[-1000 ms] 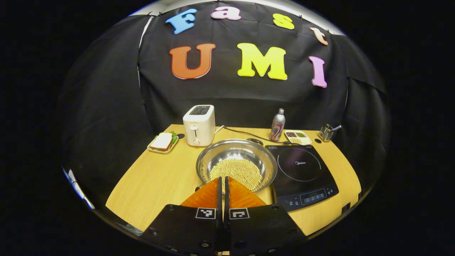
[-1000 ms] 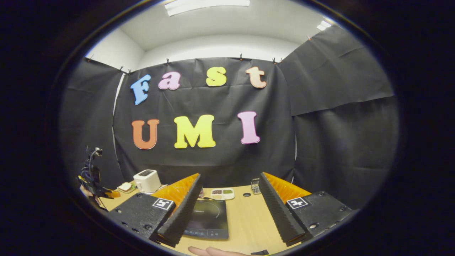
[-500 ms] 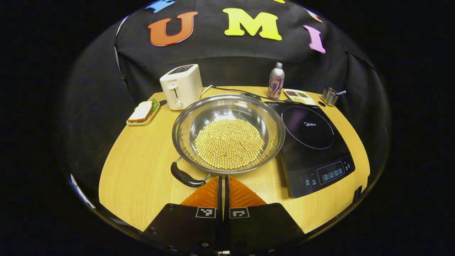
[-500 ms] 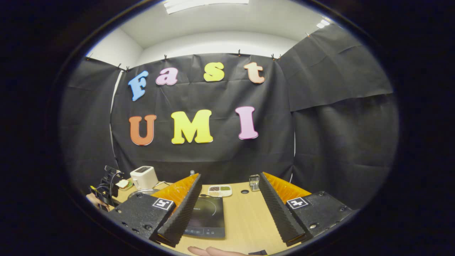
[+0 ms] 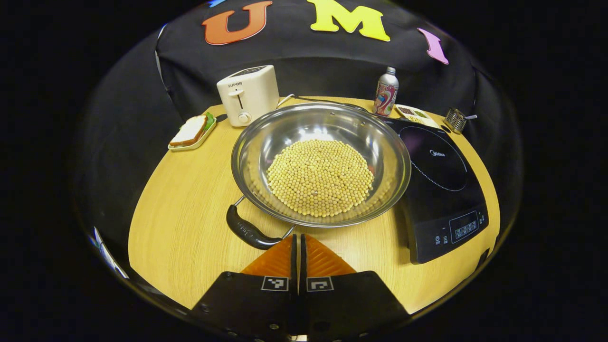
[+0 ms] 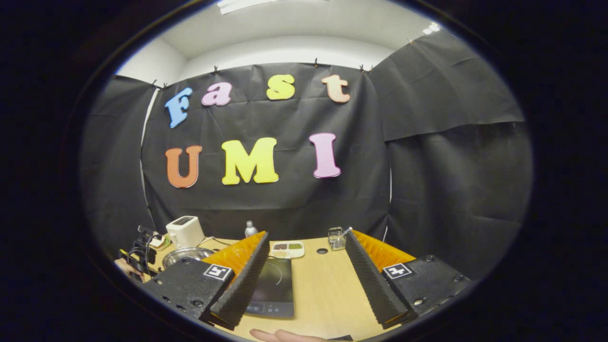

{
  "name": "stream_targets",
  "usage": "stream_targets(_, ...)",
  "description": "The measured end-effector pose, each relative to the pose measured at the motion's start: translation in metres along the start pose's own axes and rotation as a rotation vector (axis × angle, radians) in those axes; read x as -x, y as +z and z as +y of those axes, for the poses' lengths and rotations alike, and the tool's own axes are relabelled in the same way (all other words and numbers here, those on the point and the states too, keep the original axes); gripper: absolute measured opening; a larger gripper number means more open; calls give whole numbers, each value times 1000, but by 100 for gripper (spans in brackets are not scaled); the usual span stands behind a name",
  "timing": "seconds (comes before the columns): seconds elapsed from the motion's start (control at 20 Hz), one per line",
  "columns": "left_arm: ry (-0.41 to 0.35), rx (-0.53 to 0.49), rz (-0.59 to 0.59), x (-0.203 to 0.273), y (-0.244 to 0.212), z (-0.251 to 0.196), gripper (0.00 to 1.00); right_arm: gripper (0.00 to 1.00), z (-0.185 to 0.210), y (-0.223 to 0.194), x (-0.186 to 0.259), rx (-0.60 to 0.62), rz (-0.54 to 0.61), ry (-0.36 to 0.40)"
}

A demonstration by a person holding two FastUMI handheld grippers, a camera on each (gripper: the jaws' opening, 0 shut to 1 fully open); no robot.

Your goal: First push the handle of the pot to place it horizontally, then grasp the pot with both hands and set it on the induction cooktop.

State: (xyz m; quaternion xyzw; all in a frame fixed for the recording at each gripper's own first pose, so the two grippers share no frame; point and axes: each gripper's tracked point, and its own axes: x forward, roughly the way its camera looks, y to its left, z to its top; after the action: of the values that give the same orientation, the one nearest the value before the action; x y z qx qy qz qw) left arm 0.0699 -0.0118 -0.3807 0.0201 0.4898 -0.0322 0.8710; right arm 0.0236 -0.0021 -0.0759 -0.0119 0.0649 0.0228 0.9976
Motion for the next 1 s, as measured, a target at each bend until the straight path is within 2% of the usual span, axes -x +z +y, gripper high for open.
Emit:
stream_targets(0.05, 16, 3, 0, 0, -1, 5, 10, 96, 2, 2, -2, 6, -2, -1)
stream_targets(0.1, 28, 4, 3, 0, -1, 8, 0, 96, 5, 4, -4, 10, -6, 3)
stream_targets(0.15, 32, 3, 6, -1, -1, 11, 0, 96, 11, 7, -4, 13, -8, 13)
stream_targets(0.2, 33, 7, 8, -1, 0, 12, 10, 100, 15, 8, -5, 17, -10, 21)
stream_targets(0.25, 34, 15, 13, -1, 0, 14, 0, 100, 19, 11, -7, 21, -11, 29)
stream_targets(0.3, 33, 20, 16, -1, 1, 16, 10, 96, 23, 12, -11, 25, -13, 36)
stream_targets(0.35, 33, 24, 22, -1, 1, 18, 0, 100, 27, 15, -13, 28, -13, 44)
stream_targets(0.4, 34, 27, 27, -1, 2, 22, 10, 96, 32, 17, -15, 31, -14, 50)
stream_targets(0.45, 34, 35, 33, -3, 3, 26, 10, 96, 35, 20, -17, 37, -15, 53)
stream_targets(0.5, 35, 44, 35, -3, 5, 29, 0, 98, 39, 22, -19, 46, -20, 56)
stream_targets(0.55, 37, 54, 39, -3, 6, 34, 10, 100, 43, 24, -22, 55, -22, 62)
stream_targets(0.6, 40, 69, 41, -4, 8, 38, 0, 100, 49, 24, -24, 59, -23, 69)
stream_targets(0.7, 44, 88, 45, -5, 11, 45, 0, 96, 61, 24, -28, 55, -15, 87)
stream_targets(0.8, 40, 100, 45, -7, 14, 51, 0, 100, 65, 26, -31, 34, -17, 81)
stream_targets(1.0, 29, 105, 48, -9, 22, 62, 0, 96, 82, 30, -37, -5, -9, 93)
